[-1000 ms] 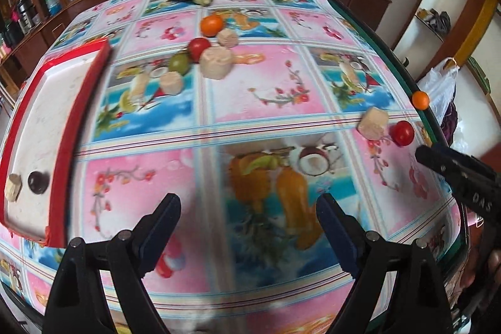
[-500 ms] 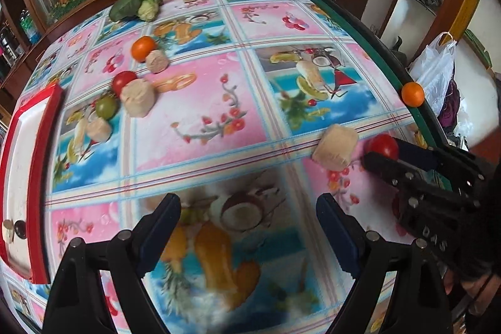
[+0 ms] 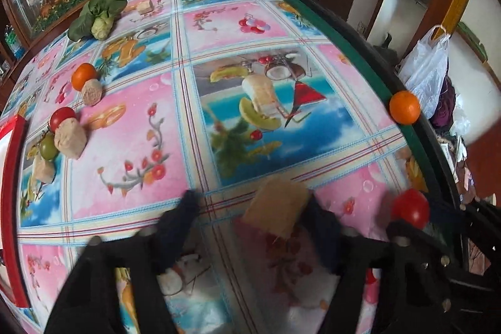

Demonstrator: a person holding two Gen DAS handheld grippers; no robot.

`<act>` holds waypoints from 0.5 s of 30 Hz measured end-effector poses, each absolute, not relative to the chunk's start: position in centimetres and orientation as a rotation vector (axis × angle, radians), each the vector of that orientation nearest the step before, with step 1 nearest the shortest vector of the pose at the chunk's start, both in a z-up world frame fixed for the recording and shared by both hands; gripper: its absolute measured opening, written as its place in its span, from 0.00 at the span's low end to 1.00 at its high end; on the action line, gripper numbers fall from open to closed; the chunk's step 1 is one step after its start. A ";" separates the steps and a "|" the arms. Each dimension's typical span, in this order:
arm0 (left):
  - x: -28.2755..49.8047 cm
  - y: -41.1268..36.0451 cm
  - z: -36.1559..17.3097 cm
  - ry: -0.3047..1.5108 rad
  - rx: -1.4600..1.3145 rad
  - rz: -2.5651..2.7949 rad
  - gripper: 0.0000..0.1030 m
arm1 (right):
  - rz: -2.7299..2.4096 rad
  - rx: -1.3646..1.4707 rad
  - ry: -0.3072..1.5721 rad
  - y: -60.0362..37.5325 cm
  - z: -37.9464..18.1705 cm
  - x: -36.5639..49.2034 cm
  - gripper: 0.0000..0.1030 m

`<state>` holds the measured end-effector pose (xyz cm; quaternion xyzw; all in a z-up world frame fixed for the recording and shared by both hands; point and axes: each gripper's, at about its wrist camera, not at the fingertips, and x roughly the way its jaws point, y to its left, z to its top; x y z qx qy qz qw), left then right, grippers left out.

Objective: Organize fruits
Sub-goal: 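Grasp the red tomato with the right tool while the left tool grasps a cork cube, then carry the tomato and cork cube over the tray with both tools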

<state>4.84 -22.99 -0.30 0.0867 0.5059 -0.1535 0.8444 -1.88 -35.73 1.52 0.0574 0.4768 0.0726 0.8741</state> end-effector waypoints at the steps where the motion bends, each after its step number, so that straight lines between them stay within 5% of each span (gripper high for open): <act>1: 4.8 -22.9 -0.2 1.052 0.181 -0.337 0.36 | 0.151 0.126 0.995 -35.8 1.6 -2.0 0.31; 2: 4.8 -22.8 -0.1 1.048 0.180 -0.349 0.30 | 0.152 0.131 0.996 -35.9 1.6 -2.0 0.31; 15: 2.3 -12.3 0.7 1.114 -0.062 -0.373 0.30 | 0.180 0.124 0.985 -33.1 2.2 -2.1 0.31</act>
